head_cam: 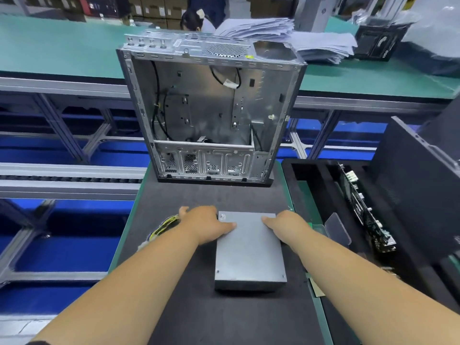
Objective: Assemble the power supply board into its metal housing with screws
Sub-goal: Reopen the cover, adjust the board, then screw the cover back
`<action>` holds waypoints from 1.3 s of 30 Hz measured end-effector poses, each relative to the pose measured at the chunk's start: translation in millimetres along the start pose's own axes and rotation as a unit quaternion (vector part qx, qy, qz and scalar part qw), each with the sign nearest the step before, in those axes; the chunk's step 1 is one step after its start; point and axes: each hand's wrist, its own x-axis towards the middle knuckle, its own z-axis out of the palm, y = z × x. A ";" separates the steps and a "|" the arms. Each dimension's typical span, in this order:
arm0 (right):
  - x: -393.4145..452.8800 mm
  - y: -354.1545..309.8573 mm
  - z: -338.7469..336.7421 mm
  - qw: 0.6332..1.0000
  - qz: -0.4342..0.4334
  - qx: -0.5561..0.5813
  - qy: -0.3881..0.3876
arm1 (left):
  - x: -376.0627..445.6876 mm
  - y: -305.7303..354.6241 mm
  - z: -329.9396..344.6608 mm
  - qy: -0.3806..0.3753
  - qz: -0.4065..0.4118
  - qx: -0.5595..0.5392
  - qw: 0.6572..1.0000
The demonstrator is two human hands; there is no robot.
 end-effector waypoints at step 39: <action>-20.8 17.3 -56.7 0.932 -0.074 0.353 -0.025 | -13.6 45.4 -32.5 -0.043 -0.043 -0.527 0.848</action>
